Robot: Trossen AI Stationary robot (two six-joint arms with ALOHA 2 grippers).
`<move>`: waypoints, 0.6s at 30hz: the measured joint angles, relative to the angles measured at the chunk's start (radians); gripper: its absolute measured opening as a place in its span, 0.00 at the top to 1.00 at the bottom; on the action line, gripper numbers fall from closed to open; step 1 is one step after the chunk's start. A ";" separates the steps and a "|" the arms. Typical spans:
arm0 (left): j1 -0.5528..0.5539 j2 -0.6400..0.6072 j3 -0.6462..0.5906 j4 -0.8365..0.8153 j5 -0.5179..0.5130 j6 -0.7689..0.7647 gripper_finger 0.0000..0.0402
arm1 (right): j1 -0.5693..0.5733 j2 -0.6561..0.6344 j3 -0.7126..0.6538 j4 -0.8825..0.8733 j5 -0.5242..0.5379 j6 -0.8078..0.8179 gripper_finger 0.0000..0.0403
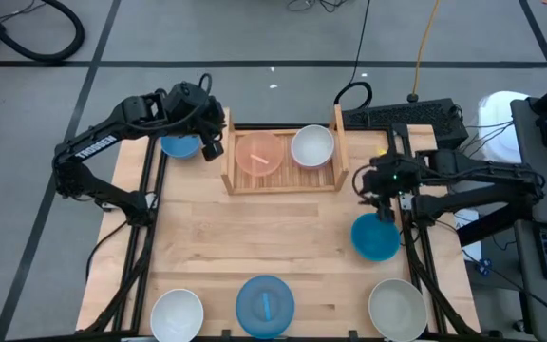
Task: Place and stack bowls onto a shelf
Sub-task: Stack the white bowl on top of the white bowl on the shelf
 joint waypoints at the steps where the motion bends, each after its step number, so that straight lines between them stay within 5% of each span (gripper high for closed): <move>1: 0.000 0.000 0.000 0.000 0.000 0.000 0.87 | 0.014 0.001 0.000 -0.019 -0.022 0.020 0.71; 11: 0.000 0.000 0.000 -0.052 0.024 -0.005 0.87 | 0.133 0.086 0.000 -0.121 -0.075 0.081 0.71; 18: -0.002 0.000 0.000 -0.088 0.024 -0.005 0.87 | 0.165 0.190 0.000 -0.228 0.053 -0.002 0.71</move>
